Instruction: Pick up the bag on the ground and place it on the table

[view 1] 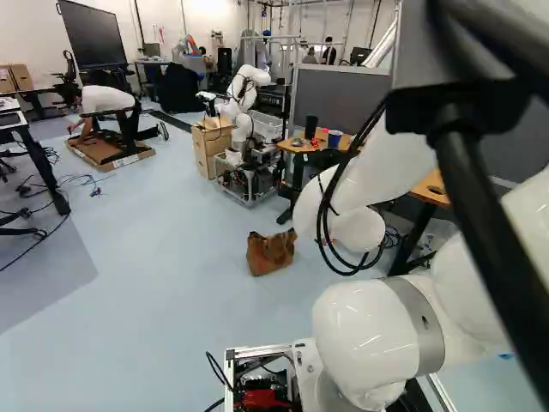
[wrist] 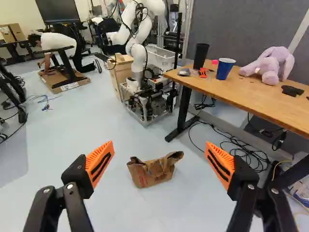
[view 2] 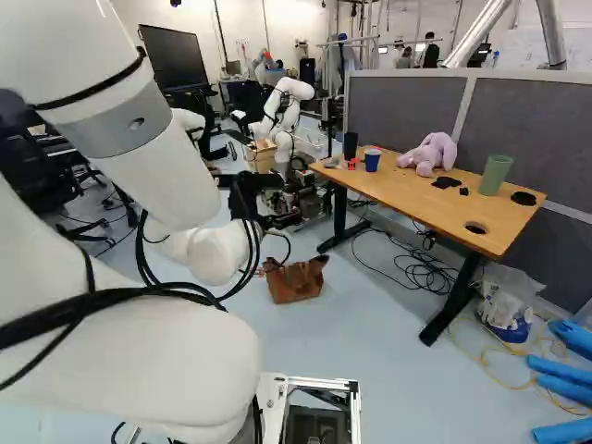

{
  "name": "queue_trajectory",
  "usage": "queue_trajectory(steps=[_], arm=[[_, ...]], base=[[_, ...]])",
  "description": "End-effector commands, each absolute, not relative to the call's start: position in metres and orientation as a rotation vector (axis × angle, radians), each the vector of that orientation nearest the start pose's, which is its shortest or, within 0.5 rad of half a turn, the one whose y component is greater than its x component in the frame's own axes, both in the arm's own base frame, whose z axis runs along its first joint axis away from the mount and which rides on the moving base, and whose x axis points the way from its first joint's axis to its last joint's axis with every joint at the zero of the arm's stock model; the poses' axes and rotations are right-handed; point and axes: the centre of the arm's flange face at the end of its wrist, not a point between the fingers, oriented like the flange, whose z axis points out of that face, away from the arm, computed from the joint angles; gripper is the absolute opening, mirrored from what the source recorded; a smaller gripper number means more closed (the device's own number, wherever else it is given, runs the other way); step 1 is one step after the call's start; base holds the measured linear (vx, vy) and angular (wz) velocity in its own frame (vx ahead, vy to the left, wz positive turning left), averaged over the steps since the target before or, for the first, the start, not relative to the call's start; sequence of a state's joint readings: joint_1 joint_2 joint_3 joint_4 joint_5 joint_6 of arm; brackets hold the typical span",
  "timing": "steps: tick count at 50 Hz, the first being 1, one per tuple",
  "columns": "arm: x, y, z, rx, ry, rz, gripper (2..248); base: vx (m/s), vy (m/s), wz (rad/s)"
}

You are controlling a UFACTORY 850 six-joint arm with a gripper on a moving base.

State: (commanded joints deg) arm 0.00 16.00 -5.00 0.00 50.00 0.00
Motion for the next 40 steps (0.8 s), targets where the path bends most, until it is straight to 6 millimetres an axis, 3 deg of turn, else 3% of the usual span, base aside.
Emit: queue_trajectory(steps=[40], arm=[[0.2703, 0.0000, 0.3656, -2.558, 0.000, -1.824, 247]], base=[[0.112, 0.004, 0.007]])
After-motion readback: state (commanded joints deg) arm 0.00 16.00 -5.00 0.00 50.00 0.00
